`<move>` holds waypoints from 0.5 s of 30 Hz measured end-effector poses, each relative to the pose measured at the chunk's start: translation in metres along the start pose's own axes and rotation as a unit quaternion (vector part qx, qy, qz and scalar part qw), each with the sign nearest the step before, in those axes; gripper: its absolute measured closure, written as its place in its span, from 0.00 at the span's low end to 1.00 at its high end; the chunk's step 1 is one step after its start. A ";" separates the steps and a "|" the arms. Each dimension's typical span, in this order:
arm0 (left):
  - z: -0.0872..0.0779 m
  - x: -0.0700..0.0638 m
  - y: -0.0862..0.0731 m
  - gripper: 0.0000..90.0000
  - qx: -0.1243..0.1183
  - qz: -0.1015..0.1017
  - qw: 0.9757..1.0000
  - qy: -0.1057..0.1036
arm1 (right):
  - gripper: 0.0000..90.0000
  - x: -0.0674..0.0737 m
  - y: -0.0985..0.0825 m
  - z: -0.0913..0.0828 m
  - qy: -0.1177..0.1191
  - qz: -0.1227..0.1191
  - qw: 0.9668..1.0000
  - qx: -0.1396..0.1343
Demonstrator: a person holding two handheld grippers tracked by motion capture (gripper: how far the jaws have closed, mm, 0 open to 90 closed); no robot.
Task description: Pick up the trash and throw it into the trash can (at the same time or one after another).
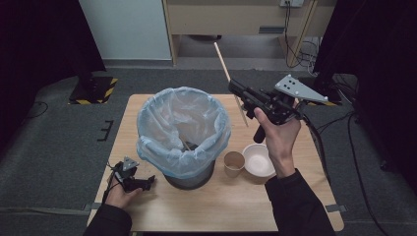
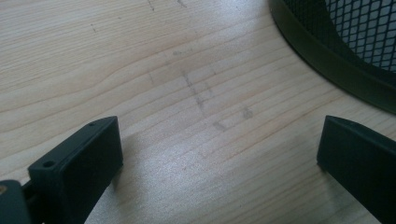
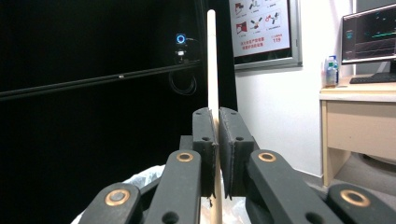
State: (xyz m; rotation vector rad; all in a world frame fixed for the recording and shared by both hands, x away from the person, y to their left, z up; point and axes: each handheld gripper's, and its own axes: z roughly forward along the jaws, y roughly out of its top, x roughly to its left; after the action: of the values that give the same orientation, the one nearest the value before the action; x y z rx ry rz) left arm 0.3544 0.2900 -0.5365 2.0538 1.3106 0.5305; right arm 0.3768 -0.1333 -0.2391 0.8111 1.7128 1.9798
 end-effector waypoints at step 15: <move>0.000 0.000 0.000 0.00 -0.001 -0.001 1.000 0.000 | 0.96 0.019 -0.002 0.035 0.023 -0.001 1.000 0.011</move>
State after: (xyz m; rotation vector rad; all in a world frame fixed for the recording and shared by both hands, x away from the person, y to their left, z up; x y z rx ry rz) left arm 0.3545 0.2898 -0.5366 2.0508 1.3110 0.5314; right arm 0.3852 -0.0945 -0.2347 0.7781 1.7638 1.9957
